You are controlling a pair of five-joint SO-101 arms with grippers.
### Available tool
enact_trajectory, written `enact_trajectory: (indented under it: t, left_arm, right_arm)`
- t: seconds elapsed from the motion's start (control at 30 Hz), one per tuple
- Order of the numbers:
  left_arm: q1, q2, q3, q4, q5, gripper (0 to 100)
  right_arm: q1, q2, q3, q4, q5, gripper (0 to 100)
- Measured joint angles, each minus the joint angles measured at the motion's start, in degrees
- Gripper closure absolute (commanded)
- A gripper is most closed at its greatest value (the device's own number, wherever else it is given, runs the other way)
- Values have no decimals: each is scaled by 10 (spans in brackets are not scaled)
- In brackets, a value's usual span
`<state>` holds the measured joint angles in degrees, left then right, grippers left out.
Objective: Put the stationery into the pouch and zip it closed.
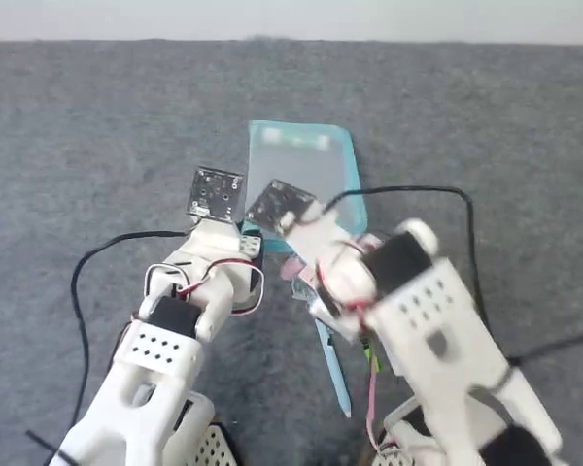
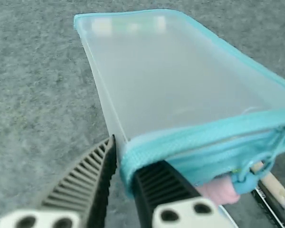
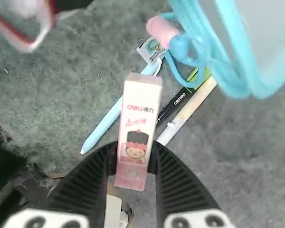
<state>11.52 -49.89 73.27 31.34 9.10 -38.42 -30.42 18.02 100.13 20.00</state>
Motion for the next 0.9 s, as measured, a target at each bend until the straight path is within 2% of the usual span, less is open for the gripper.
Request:
enact_trajectory:
  t: [0.27, 0.47, 0.9]
  left_arm:
    - [8, 0, 0, 0, 1, 989]
    - [9, 0, 2, 0, 3, 989]
    - [7, 0, 1, 0, 1, 989]
  right_arm:
    - [-2, 200, -159, 3, -9, 993]
    - [-5, 316, -254, 4, -47, 993]
    - [55, 372, -282, 4, -100, 993]
